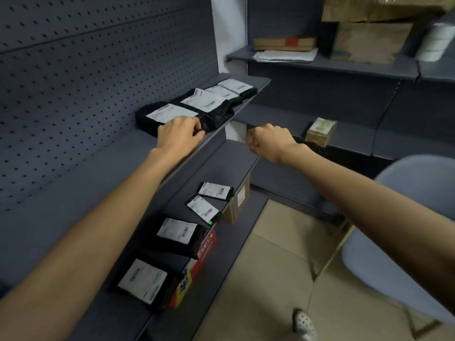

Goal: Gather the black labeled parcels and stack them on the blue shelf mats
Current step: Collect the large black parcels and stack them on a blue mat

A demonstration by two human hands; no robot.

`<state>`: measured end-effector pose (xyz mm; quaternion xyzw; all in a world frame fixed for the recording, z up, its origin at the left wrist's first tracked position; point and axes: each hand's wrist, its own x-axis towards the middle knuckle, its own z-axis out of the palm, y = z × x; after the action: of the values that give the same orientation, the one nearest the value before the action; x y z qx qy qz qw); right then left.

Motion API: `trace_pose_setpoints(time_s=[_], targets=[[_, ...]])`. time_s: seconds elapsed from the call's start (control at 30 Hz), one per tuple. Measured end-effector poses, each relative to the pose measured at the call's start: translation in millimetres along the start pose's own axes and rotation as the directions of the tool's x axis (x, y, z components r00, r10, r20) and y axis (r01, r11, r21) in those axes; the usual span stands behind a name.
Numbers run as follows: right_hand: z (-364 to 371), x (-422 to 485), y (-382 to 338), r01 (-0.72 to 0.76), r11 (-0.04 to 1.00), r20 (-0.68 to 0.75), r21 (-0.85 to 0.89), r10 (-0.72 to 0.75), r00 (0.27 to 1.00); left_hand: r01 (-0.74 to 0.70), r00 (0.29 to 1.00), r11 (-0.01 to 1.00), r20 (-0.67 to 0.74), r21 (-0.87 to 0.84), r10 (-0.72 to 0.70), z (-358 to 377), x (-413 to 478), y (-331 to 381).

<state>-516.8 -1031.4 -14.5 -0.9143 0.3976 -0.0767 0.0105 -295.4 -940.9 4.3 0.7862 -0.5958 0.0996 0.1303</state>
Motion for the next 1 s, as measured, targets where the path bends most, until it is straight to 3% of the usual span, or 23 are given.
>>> trace_pose_setpoints(time_s=[0.27,0.47,0.63,0.73,1.0], targets=[[3.1,109.7,68.0,0.250,0.968,0.034,0.028,-0.251,0.967,0.283,0.958,0.956,-0.069,0.077,-0.278,32.0,64.5,29.2],[12.3,171.8,57.3,0.351,0.926,-0.022,0.142,-0.351,0.936,0.479,0.877,0.867,-0.032,0.134,-0.480,55.4,87.9,28.0],[33.1,214.4,17.0,0.299,0.942,0.169,0.150,-0.323,0.931,0.704,0.705,0.707,0.052,0.071,-0.707,73.2,109.6,20.5],[49.1,237.7,2.3,0.246,0.953,0.235,0.176,-0.283,0.930,0.758,0.651,0.652,0.043,0.007,-0.758,81.6,115.9,15.6],[71.6,276.0,13.9,0.254,0.957,0.143,0.142,-0.273,0.951,0.846,0.532,0.527,0.061,-0.073,-0.845,83.7,130.3,16.2]])
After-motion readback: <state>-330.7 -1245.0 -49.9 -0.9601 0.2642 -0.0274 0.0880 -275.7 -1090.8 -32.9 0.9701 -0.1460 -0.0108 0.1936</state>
